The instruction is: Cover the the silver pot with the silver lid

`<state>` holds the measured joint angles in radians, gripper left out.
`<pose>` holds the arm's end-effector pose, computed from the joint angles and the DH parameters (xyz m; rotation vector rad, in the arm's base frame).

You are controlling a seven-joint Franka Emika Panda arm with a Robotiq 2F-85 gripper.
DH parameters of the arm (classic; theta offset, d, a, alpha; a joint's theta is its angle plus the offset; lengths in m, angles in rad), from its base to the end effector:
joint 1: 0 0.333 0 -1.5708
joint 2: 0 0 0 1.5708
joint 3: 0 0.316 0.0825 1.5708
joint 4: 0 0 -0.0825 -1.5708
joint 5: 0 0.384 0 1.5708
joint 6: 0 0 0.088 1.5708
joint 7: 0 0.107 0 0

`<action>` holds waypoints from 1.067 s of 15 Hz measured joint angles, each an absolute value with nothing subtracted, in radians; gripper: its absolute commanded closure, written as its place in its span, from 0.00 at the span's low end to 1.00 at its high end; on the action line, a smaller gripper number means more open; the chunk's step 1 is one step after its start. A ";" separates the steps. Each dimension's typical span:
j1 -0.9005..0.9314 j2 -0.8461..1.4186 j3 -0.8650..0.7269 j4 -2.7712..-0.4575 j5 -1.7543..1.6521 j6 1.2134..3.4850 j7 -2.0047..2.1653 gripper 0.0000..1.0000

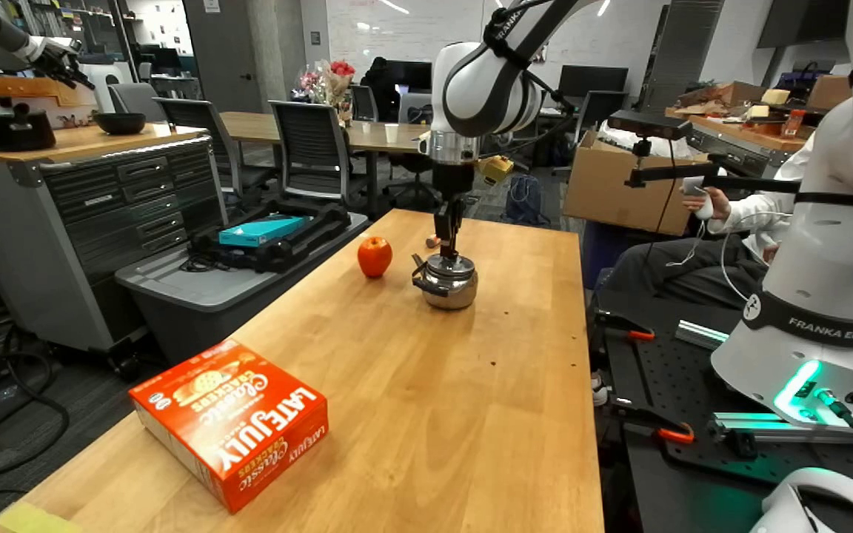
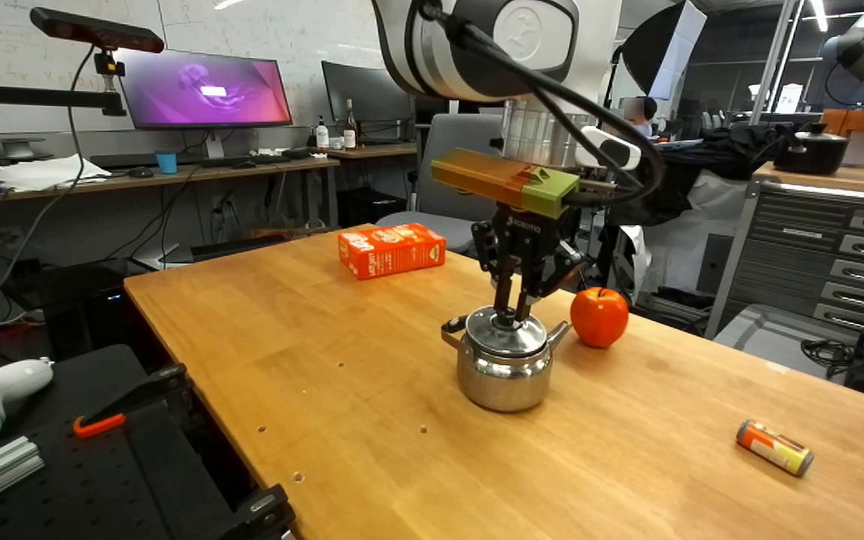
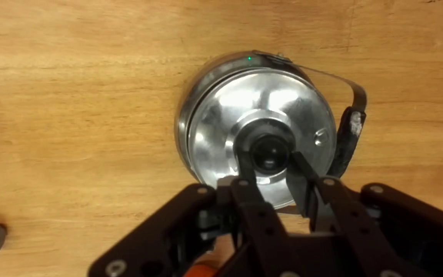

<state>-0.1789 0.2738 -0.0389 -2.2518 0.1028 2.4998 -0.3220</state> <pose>0.5263 -0.1174 0.2400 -3.0865 -0.0345 0.0169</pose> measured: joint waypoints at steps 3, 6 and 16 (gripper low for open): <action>-0.181 0.276 -0.040 -2.252 0.103 2.500 -0.322 0.93; -0.182 0.279 -0.044 -2.251 0.102 2.500 -0.322 0.93; -0.184 0.290 -0.064 -2.240 0.071 2.491 -0.322 0.93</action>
